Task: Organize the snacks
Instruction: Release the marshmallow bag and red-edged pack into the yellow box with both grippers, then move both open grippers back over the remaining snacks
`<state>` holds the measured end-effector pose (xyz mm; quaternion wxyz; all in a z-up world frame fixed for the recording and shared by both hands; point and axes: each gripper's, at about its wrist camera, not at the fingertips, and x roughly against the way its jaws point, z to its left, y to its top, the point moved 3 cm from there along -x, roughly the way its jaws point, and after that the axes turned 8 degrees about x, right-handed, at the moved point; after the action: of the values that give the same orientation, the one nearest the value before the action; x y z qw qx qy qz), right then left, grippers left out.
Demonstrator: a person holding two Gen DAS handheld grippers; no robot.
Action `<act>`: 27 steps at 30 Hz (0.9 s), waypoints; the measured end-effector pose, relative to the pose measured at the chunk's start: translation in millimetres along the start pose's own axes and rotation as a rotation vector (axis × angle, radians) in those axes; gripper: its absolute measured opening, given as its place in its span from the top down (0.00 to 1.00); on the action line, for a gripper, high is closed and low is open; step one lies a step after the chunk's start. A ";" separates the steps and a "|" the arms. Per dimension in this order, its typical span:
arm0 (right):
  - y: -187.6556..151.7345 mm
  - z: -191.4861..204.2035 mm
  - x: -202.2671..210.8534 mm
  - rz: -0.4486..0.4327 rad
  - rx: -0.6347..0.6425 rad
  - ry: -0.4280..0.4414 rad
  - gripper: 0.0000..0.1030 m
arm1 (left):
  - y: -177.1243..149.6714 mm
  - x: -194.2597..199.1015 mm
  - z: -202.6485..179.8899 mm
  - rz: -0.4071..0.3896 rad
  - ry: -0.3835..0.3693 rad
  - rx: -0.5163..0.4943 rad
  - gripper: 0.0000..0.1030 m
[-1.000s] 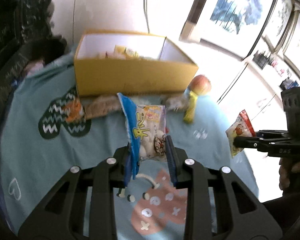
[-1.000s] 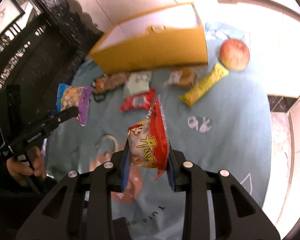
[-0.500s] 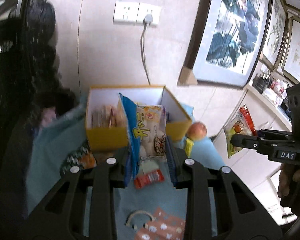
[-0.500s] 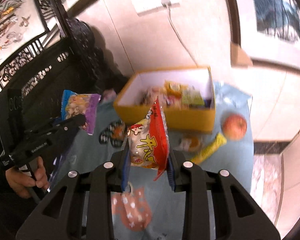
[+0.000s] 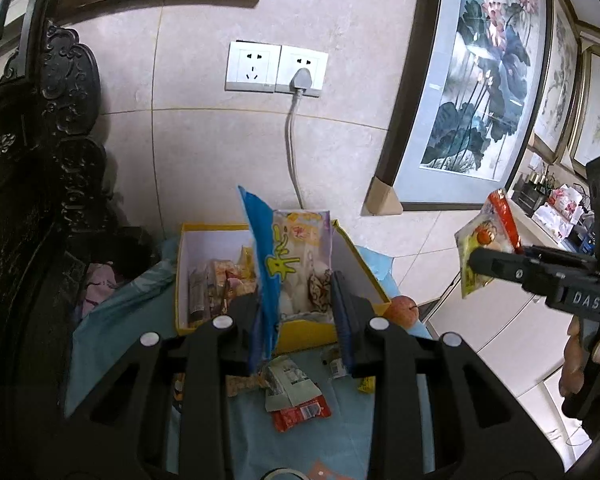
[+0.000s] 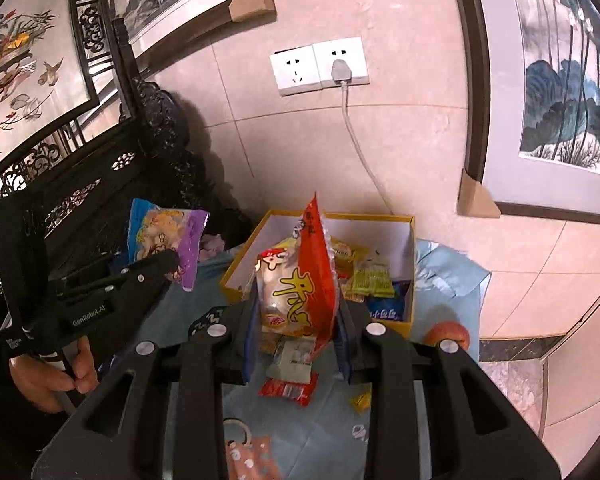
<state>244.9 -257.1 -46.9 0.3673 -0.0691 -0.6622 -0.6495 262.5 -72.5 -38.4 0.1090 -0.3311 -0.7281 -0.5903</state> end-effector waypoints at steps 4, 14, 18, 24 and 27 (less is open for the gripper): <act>9.8 -7.7 -12.1 0.008 0.004 -0.007 0.70 | 6.5 -16.7 4.3 0.013 0.014 0.010 0.71; 48.1 -67.4 -111.8 0.153 -0.047 -0.142 0.34 | 56.9 -122.2 35.3 0.093 0.170 0.018 0.03; 9.1 -78.5 -112.9 0.189 -0.091 -0.147 0.34 | 30.4 -127.4 71.0 0.134 0.182 0.105 0.03; -100.8 -89.6 -133.7 0.371 -0.207 -0.182 0.34 | -71.7 -131.7 130.7 0.234 0.314 0.153 0.03; -152.4 -92.6 -146.2 0.454 -0.245 -0.221 0.34 | -113.0 -135.3 161.5 0.309 0.361 0.233 0.03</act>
<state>300.3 -307.5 -265.0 0.4178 -0.3302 -0.5825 -0.6141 333.4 20.7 -246.9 0.3633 -0.3129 -0.7006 -0.5285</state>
